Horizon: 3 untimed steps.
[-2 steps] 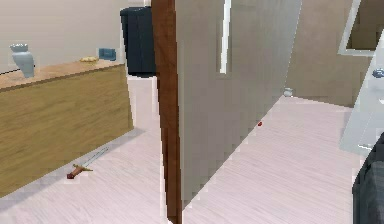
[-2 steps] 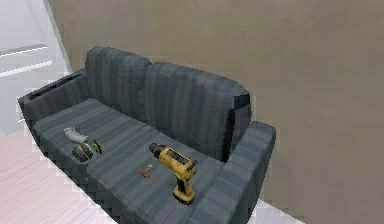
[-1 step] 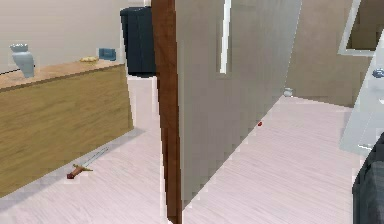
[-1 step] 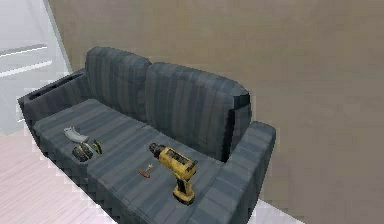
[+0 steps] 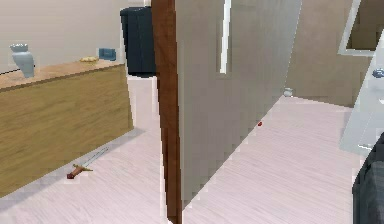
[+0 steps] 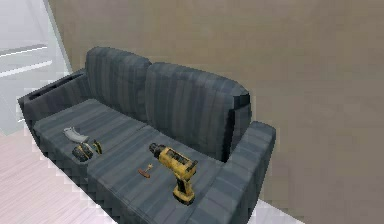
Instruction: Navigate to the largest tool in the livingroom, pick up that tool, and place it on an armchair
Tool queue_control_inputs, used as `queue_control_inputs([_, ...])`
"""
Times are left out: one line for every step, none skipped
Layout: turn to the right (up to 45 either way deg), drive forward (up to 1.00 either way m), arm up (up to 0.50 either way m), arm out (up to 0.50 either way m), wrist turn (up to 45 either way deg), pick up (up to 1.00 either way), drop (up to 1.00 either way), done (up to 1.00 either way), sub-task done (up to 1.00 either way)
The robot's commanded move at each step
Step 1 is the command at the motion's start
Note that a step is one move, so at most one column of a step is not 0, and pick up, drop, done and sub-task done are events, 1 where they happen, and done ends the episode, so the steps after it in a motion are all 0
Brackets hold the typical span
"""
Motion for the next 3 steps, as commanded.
queue_control_inputs([0.0, 0.0, 0.0, 0.3, 0.0, 0.0, 0.0, 0.0, 0.0])
queue_control_inputs([0.0, 0.0, 0.0, 0.0, 45.0, 0.0, 0.0, 0.0, 0.0])
queue_control_inputs([0.0, 0.0, 0.0, 0.0, 45.0, 0.0, 0.0, 0.0, 0.0])
